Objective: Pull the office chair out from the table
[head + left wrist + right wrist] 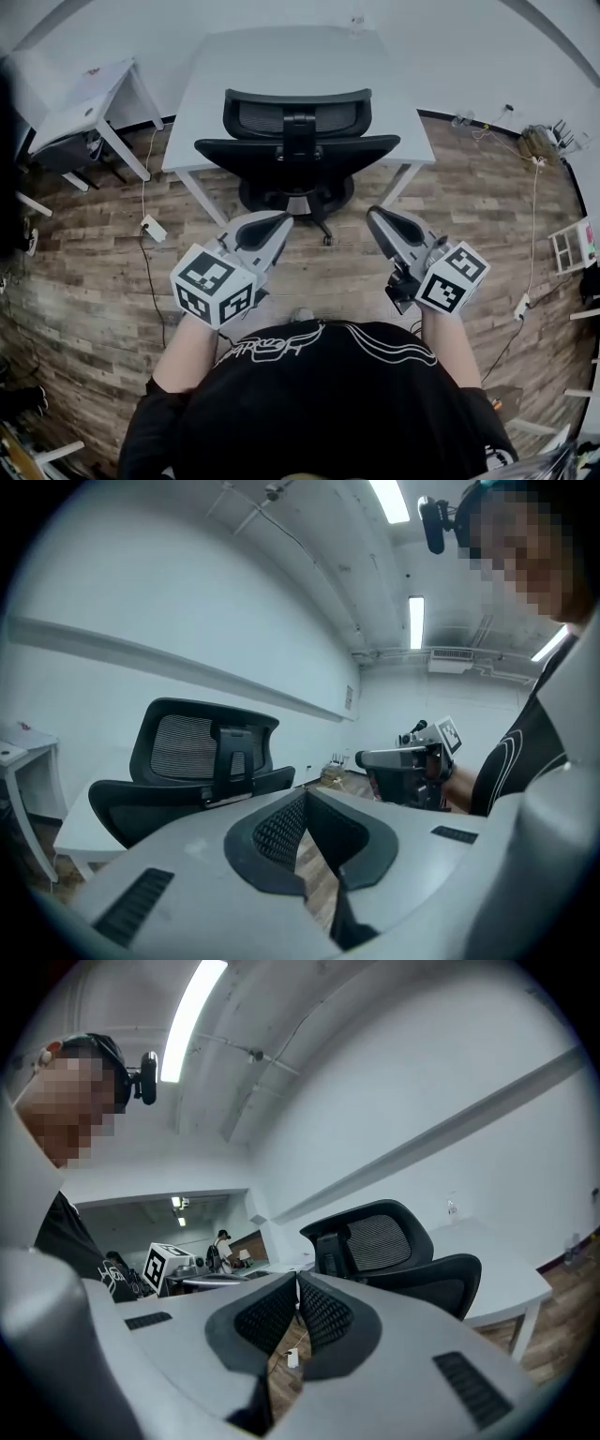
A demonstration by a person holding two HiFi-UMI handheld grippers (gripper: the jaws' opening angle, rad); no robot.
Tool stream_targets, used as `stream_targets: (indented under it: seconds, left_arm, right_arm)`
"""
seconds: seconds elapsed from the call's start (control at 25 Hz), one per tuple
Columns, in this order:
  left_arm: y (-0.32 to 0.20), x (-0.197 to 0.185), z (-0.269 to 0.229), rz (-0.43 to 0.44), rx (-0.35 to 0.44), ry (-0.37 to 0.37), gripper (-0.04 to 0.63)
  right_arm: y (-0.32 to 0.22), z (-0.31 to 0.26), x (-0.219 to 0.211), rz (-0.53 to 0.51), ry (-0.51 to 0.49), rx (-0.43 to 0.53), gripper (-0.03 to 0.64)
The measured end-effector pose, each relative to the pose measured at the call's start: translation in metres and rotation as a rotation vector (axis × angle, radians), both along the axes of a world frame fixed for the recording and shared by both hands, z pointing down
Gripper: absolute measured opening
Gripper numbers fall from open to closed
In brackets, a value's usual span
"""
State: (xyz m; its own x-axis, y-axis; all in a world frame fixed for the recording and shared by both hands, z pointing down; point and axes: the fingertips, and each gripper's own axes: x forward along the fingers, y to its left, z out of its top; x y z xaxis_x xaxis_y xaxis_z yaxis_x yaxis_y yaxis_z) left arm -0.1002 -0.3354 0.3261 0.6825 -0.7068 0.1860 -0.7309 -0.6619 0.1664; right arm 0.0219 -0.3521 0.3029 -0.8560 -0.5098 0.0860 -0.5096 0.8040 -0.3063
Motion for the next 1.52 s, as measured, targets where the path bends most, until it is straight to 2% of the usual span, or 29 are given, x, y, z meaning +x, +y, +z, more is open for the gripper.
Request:
stream_targets:
  seconds: [0.2,0.48,0.56,0.64,0.76,0.84,0.96,1.2,1.4,1.52]
  left_arm:
    - [-0.045,-0.037,0.013,-0.034,0.021,-0.077,0.008]
    - [-0.094,-0.085,0.036,-0.088,0.042,-0.241,0.008]
    - [-0.107,-0.099,0.043,-0.112,0.043,-0.298,0.008]
    - [-0.119,-0.112,0.050,-0.146,0.050,-0.354,0.008]
    - [-0.131,-0.128,0.060,-0.170,0.043,-0.389,0.016]
    - [-0.138,-0.137,0.064,-0.160,0.035,-0.410,0.077]
    - [-0.151,-0.154,0.071,-0.143,0.053,-0.501,0.136]
    - [-0.173,-0.178,0.084,-0.095,0.106,-0.706,0.176]
    - [-0.177,-0.183,0.091,0.018,0.159,-0.861,0.217]
    - [-0.184,-0.184,0.095,0.063,0.171,-0.913,0.227]
  right_arm:
    - [-0.049,0.018,0.006,0.045,0.141,0.062,0.038]
    - [-0.104,0.039,0.019,0.052,0.154,0.002,0.038]
    - [-0.114,0.039,0.021,0.053,0.170,0.025,0.038]
    - [-0.125,0.039,0.024,0.060,0.227,0.072,0.040]
    - [-0.136,0.048,0.023,0.048,0.356,0.123,0.044]
    - [-0.142,0.052,0.021,0.029,0.424,0.143,0.065]
    - [-0.151,0.059,0.018,-0.001,0.542,0.186,0.116]
    - [-0.186,0.086,0.025,-0.005,0.953,0.393,0.238]
    - [-0.217,0.103,0.038,-0.041,1.229,0.545,0.242]
    - [-0.228,0.113,0.044,-0.072,1.334,0.576,0.242]
